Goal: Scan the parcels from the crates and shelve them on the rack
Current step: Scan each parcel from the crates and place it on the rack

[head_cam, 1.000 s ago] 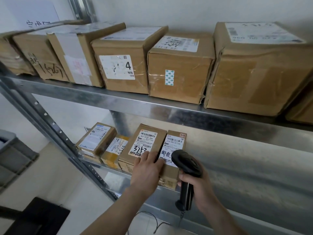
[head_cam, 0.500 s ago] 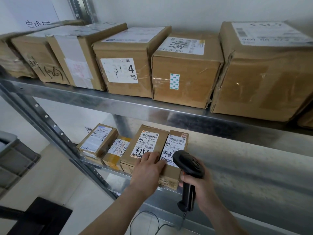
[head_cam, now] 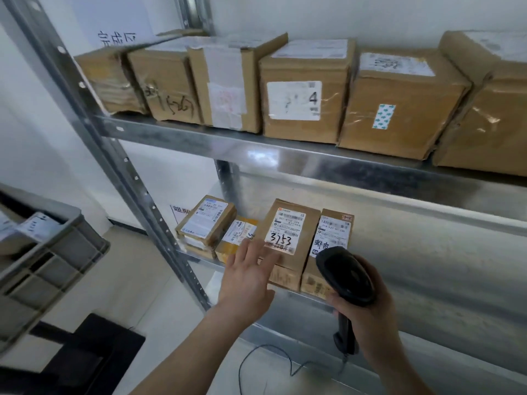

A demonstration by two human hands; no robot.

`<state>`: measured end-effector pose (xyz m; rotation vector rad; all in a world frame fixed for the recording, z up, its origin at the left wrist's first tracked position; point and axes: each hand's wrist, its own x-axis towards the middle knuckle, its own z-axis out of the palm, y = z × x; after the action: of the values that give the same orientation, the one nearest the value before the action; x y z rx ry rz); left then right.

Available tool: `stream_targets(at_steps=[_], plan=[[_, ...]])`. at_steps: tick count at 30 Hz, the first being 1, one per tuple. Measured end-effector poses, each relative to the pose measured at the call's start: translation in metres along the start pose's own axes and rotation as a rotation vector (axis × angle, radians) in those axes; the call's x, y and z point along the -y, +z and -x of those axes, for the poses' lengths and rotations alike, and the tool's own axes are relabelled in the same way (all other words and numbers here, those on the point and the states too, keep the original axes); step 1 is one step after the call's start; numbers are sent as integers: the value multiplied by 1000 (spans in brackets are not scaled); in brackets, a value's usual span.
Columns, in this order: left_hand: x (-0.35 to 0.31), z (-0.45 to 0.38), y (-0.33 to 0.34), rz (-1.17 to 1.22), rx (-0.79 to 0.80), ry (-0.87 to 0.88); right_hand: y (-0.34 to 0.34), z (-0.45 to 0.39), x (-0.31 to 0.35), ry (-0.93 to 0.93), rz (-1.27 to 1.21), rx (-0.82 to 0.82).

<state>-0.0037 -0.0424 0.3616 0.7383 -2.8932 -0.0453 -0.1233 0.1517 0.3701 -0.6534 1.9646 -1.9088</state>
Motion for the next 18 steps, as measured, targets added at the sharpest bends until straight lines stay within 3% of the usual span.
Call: stream_targets(at_steps=[6,18], plan=[[75,53,-36,38,-18,-33,80,35,29,-104,70,-6],[281,198,-101,40,-86,-300,292,120,83,-182,97,289]])
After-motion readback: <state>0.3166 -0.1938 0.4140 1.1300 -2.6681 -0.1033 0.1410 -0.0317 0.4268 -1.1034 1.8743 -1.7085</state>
